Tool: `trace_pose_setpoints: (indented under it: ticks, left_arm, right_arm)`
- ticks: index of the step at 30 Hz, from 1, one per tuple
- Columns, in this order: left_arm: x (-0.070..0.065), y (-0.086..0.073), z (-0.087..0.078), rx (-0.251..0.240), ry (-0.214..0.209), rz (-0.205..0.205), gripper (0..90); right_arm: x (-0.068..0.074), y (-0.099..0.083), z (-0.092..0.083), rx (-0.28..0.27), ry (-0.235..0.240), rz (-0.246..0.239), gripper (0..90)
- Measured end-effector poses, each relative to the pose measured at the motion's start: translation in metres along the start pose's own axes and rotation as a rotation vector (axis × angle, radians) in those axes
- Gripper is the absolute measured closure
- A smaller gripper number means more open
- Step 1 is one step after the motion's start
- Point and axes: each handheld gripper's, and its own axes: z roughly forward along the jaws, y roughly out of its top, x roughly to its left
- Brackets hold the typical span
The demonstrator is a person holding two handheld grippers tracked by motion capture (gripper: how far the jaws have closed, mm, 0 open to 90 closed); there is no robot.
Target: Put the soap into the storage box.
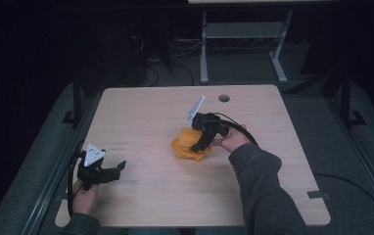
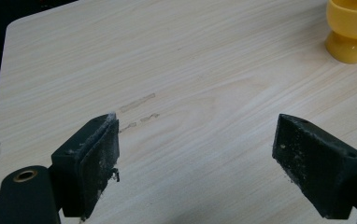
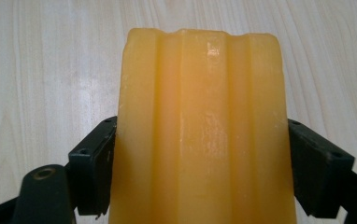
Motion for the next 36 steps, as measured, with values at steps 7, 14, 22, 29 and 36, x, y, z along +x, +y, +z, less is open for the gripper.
trace_pose_setpoints:
  ticks: [7,14,22,29,36]
  left_arm:
    - [0.000,0.000,0.000,0.001,0.000,0.001,14.1]
    - [0.000,0.000,0.000,0.000,0.000,0.000,14.1]
    - [0.000,0.000,0.000,-0.001,-0.001,-0.001,14.1]
    - [0.000,0.000,0.000,-0.001,-0.001,-0.002,14.1]
    - [0.000,0.000,0.000,0.000,0.000,-0.002,14.1]
  right_arm:
    - [0.000,0.003,0.004,-0.003,0.006,-0.007,20.4]
    - [0.000,0.005,0.009,0.002,0.010,-0.013,20.4]
    - [0.000,0.008,0.012,0.002,0.014,-0.016,20.4]
    - [0.001,0.009,0.014,0.004,0.017,-0.016,20.3]
    - [0.001,0.010,0.017,0.003,0.017,-0.020,20.3]
